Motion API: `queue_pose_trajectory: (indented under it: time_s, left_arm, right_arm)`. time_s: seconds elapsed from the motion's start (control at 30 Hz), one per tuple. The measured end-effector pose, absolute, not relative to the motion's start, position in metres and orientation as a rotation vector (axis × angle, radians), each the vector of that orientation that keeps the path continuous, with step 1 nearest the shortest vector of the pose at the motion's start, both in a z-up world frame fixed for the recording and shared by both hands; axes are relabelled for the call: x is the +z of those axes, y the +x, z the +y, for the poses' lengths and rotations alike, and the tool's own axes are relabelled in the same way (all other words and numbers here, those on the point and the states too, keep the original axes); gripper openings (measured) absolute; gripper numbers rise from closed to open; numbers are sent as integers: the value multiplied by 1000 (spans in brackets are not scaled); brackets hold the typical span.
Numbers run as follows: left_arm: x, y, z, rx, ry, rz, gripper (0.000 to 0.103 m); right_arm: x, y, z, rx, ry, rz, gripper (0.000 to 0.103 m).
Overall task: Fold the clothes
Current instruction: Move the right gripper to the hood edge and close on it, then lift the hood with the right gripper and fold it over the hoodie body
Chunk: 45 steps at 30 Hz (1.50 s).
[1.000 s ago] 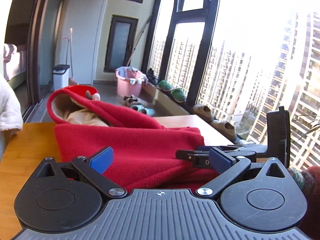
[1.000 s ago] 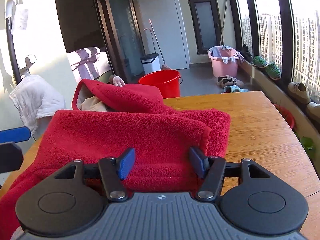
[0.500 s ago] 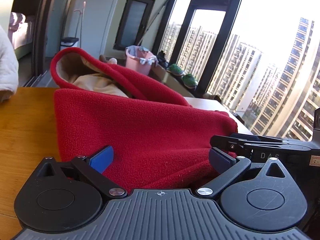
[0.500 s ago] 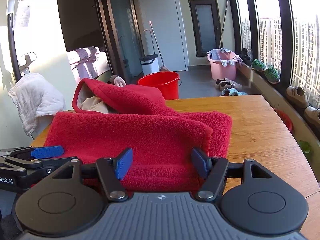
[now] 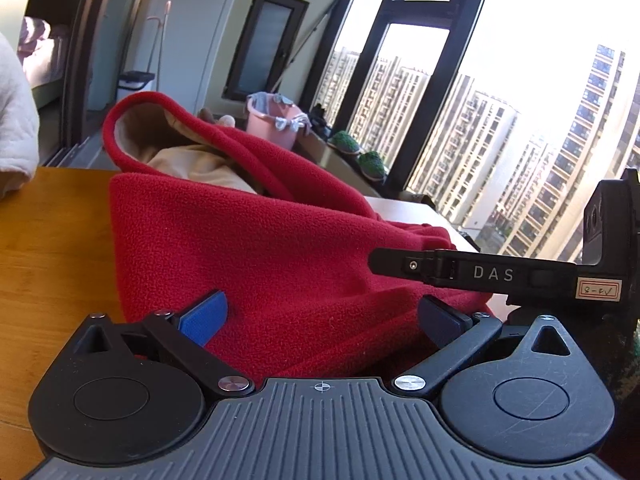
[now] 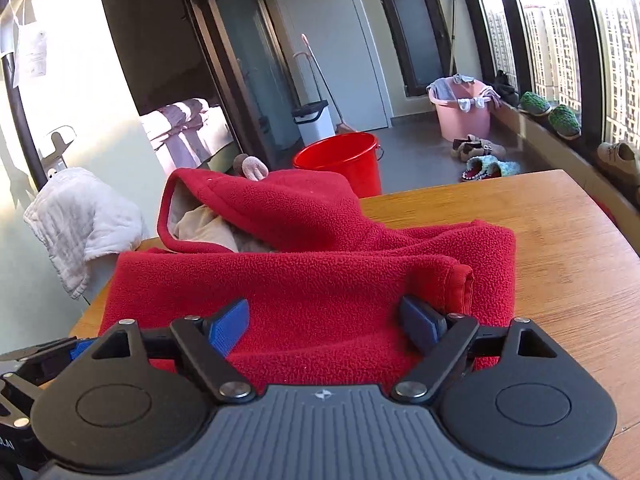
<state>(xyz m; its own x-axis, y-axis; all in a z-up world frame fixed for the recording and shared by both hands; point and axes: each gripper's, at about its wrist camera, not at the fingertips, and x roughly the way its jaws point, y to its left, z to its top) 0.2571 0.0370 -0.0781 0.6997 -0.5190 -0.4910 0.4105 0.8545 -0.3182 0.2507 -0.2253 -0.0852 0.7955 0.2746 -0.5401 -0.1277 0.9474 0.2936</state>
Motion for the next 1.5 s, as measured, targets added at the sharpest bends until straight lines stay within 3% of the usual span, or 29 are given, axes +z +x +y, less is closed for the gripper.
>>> queue_pose_trajectory:
  time_s: [0.23, 0.43, 0.67, 0.73, 0.77, 0.87, 0.93, 1.13, 1.37, 1.4, 1.47, 1.5]
  left_arm:
    - [-75, 252, 34, -492, -156, 588, 103]
    - [-75, 252, 29, -488, -143, 599, 103]
    - [-75, 251, 25, -468, -115, 601, 103]
    - [-75, 250, 23, -457, -100, 602, 103]
    - [-75, 249, 21, -450, -88, 602, 103]
    - [-74, 246, 16, -433, -55, 601, 103]
    - [-75, 245, 16, -430, -49, 599, 103]
    - [-74, 242, 17, -427, -56, 592, 103]
    - [-75, 242, 26, -452, -110, 587, 103]
    - [-76, 242, 27, -454, -115, 588, 103]
    - [-76, 242, 28, -457, -121, 588, 103]
    - [-76, 242, 28, -457, -122, 587, 103]
  right_arm:
    - [-62, 213, -219, 180, 156, 569, 79]
    - [-73, 211, -231, 239, 120, 662, 72]
    - [-10, 217, -225, 267, 18, 525, 68]
    - [9, 233, -209, 297, -87, 500, 32]
    - [16, 243, -199, 314, -138, 496, 31]
    - [26, 280, -161, 353, -243, 487, 37]
    - [27, 305, -127, 398, -330, 495, 63]
    - [-2, 379, -17, 417, -653, 501, 63]
    - [-56, 437, 44, 350, -865, 535, 63]
    - [-60, 441, 45, 348, -872, 536, 59]
    - [-66, 448, 47, 344, -882, 538, 37]
    - [-66, 450, 46, 337, -872, 538, 21]
